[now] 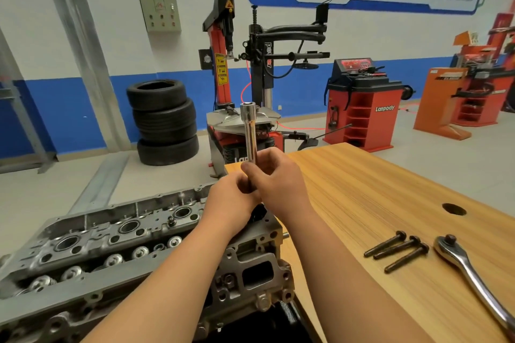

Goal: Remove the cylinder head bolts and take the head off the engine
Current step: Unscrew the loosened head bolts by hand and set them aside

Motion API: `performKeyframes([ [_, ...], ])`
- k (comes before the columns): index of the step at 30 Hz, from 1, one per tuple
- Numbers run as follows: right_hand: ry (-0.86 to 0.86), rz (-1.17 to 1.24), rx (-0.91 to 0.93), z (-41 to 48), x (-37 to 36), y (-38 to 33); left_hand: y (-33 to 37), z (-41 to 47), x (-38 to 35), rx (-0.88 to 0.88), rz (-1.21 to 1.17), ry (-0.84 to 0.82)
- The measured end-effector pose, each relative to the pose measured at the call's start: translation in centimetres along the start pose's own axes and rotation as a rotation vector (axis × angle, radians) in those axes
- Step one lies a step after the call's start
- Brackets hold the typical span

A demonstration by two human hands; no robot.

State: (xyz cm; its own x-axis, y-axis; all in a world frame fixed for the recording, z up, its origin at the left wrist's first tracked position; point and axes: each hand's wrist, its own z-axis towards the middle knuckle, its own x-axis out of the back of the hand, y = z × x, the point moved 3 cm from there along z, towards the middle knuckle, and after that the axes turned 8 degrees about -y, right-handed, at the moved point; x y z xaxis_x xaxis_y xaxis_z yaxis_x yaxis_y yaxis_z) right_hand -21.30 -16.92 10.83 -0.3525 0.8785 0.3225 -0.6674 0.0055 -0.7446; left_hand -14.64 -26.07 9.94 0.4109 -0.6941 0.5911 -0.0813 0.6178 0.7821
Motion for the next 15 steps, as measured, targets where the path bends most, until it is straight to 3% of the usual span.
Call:
performKeyframes([
  [7, -0.112, 0.33, -0.033, -0.9, -0.1, 1.6, -0.3, -0.5, -0.4, -0.048, -0.025, -0.163],
  [10, -0.19, 0.219, -0.063, -0.9, -0.3, 2.6, -0.2, -0.3, -0.1, -0.047, -0.002, -0.101],
  [15, -0.114, 0.179, -0.054, -0.7, 0.6, 3.0, -0.3, 0.0, 0.1, 0.015, 0.027, 0.005],
])
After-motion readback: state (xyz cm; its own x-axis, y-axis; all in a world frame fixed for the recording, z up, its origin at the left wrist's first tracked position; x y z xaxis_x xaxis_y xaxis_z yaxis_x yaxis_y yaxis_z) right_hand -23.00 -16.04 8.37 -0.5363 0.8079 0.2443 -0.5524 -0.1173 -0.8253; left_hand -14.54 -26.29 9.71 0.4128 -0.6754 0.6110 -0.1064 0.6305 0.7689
